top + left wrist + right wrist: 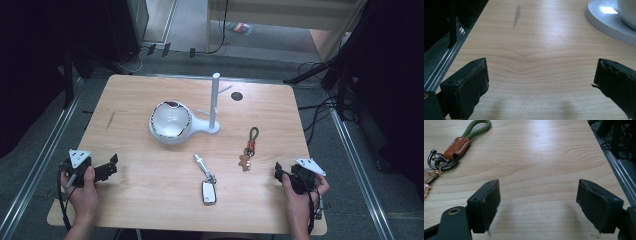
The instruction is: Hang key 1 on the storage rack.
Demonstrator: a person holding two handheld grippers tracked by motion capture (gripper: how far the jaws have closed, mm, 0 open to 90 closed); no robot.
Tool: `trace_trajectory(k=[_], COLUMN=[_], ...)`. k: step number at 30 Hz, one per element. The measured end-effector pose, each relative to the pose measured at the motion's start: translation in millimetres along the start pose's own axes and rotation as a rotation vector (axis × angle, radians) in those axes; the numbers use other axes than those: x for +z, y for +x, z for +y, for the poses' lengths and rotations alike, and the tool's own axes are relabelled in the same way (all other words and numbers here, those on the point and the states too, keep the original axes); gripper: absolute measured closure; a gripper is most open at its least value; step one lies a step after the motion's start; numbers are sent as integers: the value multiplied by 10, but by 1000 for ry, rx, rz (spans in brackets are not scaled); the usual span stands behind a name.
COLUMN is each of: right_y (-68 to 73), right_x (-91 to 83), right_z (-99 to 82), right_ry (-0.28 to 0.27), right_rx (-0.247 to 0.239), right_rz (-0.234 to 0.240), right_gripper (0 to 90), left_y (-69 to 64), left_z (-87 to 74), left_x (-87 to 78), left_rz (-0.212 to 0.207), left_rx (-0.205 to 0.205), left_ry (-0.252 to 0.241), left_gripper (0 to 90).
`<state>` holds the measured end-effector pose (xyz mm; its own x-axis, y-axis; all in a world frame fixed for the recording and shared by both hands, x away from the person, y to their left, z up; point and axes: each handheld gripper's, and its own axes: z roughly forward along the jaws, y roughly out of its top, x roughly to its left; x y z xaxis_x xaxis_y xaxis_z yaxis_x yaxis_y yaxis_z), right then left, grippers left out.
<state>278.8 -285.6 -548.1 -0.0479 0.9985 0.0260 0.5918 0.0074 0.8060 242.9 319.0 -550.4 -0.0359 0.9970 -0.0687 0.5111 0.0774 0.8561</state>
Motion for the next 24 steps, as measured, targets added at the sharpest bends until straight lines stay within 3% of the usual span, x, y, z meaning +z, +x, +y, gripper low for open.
trace_trajectory(k=[9,12,14,19,22,24], right_y=[0,1,21,103,121,143], right_x=[-8,-51,-93,-141,-161,-173], right_z=[11,68,142,287,342,393], right_ry=[1,4,16,76,108,130], right_rx=[3,22,21,-21,-7,-23], right_rz=[4,30,49,-4,7,10], right_gripper=[202,208,204,204,202,198], left_y=[13,16,16,16,13,15], left_z=[-5,-10,-14,-11,-11,-10], left_x=[-9,-18,-24,-24,-25,-25], left_rz=[-7,-14,-16,-13,-12,-11], left_rx=[-11,-12,-19,-15,-13,-13], left_ry=[-12,-21,-28,-22,-21,-20], left_gripper=[0,0,0,0,0,0])
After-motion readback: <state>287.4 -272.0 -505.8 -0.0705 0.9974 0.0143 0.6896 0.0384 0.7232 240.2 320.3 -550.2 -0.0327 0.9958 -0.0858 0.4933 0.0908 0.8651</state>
